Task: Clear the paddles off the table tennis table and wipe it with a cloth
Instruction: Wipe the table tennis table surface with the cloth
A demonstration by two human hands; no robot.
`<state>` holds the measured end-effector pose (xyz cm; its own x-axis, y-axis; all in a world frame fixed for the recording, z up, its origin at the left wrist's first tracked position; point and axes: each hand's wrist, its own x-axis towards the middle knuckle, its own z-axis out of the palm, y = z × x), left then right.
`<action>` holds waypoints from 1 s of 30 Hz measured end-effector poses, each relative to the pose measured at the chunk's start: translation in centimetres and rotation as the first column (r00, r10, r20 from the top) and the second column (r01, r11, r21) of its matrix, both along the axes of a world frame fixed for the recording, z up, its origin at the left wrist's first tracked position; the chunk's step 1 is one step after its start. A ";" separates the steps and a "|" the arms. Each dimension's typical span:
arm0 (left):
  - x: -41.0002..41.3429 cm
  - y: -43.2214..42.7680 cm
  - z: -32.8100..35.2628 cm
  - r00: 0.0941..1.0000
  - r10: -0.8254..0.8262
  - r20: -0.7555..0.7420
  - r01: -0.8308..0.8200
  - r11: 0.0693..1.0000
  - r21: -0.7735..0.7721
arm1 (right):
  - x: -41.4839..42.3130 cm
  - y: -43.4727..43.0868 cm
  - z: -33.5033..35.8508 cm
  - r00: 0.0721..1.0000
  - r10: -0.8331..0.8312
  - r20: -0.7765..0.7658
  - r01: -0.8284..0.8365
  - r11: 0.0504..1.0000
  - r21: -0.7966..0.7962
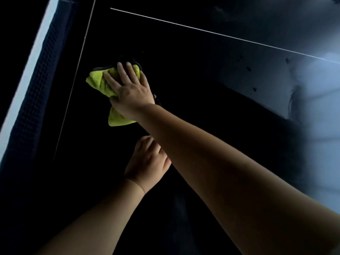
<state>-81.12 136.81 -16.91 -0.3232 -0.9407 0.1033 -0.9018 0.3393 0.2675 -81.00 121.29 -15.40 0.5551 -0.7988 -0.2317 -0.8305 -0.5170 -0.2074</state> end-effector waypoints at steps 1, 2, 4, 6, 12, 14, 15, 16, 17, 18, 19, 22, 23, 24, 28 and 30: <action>0.0 0.0 0.0 0.999 -0.005 -0.034 0.005 1.000 -0.003 | -0.8 -0.5 0.0 0.999 0.034 0.003 -0.034 0.999 -0.005; 0.0 0.0 0.0 0.998 -0.008 -0.058 0.008 1.000 -0.005 | -1.9 -1.0 0.0 0.999 0.052 0.011 -0.052 0.999 -0.017; 0.0 0.0 0.0 0.998 0.001 -0.059 0.000 1.000 0.006 | -4.8 -2.0 -0.2 0.999 0.026 0.037 -0.024 0.998 -0.051; -0.1 0.1 -0.1 1.000 0.007 -0.030 -0.006 0.999 0.032 | -8.4 -2.8 -0.3 0.997 -0.048 0.055 0.052 0.997 -0.066; -0.5 0.0 0.1 1.000 0.005 0.011 -0.005 0.999 0.034 | -22.1 -3.5 -0.4 0.938 -0.335 0.087 0.343 0.935 -0.093; -0.7 0.1 0.2 1.000 -0.002 -0.002 0.002 1.000 0.023 | -27.1 -3.1 -0.4 0.885 -0.457 0.095 0.464 0.883 -0.076; -0.9 0.0 0.3 1.000 -0.002 -0.010 0.002 1.000 0.016 | -29.7 -2.8 -0.3 0.854 -0.513 0.087 0.519 0.852 -0.072; -1.0 0.0 0.4 1.000 -0.001 -0.018 0.001 1.000 0.010 | -32.3 -2.5 -0.2 0.818 -0.571 0.074 0.575 0.815 -0.066; -1.0 -0.1 0.5 0.999 0.001 -0.032 -0.001 1.000 0.003 | -34.8 -2.1 0.0 0.775 -0.629 0.061 0.632 0.773 -0.062; -1.0 -0.3 0.7 0.999 -0.009 -0.052 0.009 1.000 -0.003 | -37.1 -1.7 0.2 0.729 -0.683 0.050 0.685 0.726 -0.064; -0.9 -0.8 0.9 0.996 -0.040 -0.074 0.040 0.999 -0.010 | -39.0 -1.3 0.5 0.681 -0.731 0.042 0.732 0.679 -0.064; 0.2 -4.4 1.6 0.992 -0.094 -0.084 0.089 0.994 -0.059 | -41.8 -0.6 1.0 0.559 -0.829 0.028 0.829 0.558 -0.039; 0.8 -6.2 1.8 0.997 -0.025 -0.074 0.020 0.998 -0.065 | -41.8 -0.7 1.0 0.531 -0.847 0.024 0.847 0.530 -0.036; 1.6 -8.2 1.9 0.996 0.074 -0.058 -0.078 0.995 -0.063 | -41.3 -0.9 1.1 0.503 -0.864 0.019 0.864 0.502 -0.033; 3.9 -13.5 0.9 0.946 0.324 -0.012 -0.324 0.946 -0.016 | -38.0 -2.4 0.9 0.363 -0.932 0.005 0.932 0.363 -0.011; 4.2 -14.2 0.3 0.943 0.332 -0.021 -0.332 0.943 -0.021 | -35.6 -3.3 0.6 0.333 -0.943 0.005 0.942 0.333 -0.034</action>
